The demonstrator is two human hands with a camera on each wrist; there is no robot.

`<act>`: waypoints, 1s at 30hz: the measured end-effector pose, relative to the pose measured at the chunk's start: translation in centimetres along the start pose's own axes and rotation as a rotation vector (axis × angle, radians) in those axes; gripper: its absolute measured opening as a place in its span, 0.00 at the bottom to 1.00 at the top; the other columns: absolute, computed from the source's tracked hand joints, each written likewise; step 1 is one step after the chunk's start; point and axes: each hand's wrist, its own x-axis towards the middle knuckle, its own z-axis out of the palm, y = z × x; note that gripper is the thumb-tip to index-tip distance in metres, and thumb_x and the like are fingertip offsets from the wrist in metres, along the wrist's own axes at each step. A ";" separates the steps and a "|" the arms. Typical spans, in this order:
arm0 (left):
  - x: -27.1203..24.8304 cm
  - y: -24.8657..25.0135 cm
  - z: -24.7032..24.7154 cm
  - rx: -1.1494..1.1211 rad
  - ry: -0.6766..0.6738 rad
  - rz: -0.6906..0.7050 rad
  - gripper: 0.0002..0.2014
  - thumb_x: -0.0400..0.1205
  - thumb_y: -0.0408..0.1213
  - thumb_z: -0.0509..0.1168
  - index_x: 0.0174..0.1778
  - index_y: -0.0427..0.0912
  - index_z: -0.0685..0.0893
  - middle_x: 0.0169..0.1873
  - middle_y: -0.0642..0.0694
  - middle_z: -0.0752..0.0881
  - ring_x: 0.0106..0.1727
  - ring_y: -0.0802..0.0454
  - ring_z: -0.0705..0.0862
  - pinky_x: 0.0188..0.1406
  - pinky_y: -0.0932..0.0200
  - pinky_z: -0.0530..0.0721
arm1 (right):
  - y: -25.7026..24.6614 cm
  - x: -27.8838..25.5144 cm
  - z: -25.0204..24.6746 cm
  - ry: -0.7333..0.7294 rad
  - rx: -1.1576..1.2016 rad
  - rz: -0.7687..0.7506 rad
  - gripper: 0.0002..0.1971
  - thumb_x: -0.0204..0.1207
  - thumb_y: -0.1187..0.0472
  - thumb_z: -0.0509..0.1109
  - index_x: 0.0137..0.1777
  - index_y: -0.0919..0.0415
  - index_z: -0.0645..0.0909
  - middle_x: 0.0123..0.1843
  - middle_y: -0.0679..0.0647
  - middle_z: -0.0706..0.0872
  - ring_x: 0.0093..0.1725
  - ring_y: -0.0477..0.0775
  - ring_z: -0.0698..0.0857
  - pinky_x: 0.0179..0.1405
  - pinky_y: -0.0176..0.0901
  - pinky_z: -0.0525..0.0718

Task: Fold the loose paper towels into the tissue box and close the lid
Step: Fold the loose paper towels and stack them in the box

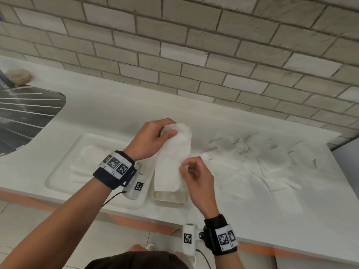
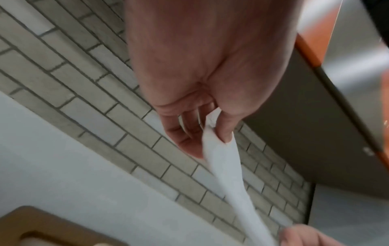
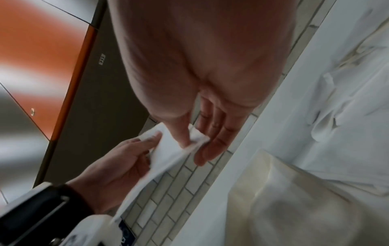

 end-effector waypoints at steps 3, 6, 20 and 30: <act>0.4 -3.2 1.9 0.142 -0.020 -0.049 0.08 0.90 0.39 0.69 0.64 0.52 0.88 0.52 0.62 0.90 0.52 0.65 0.88 0.50 0.67 0.81 | 1.9 -0.6 0.4 -0.008 -0.139 0.117 0.10 0.84 0.63 0.78 0.56 0.45 0.86 0.50 0.40 0.91 0.43 0.48 0.90 0.45 0.37 0.87; 0.1 -6.2 4.2 0.235 -0.079 -0.142 0.16 0.90 0.36 0.69 0.73 0.50 0.83 0.63 0.53 0.89 0.66 0.49 0.86 0.62 0.55 0.83 | 3.6 -0.2 1.0 0.003 -0.315 0.184 0.09 0.85 0.63 0.77 0.59 0.48 0.86 0.50 0.43 0.90 0.44 0.44 0.89 0.46 0.27 0.82; -2.1 -8.5 10.7 1.079 -0.814 -0.112 0.69 0.65 0.78 0.76 0.94 0.51 0.47 0.93 0.39 0.51 0.91 0.36 0.56 0.92 0.36 0.48 | 6.5 2.8 -3.5 0.084 -0.667 0.166 0.02 0.89 0.59 0.67 0.58 0.54 0.80 0.50 0.52 0.90 0.50 0.57 0.90 0.50 0.55 0.90; -2.7 -4.2 10.9 0.659 -0.315 -0.127 0.31 0.86 0.55 0.71 0.84 0.55 0.71 0.82 0.52 0.76 0.81 0.48 0.76 0.75 0.48 0.81 | 15.5 4.8 -6.6 -0.090 -0.843 0.533 0.22 0.90 0.48 0.67 0.74 0.64 0.78 0.72 0.61 0.83 0.74 0.65 0.78 0.72 0.55 0.77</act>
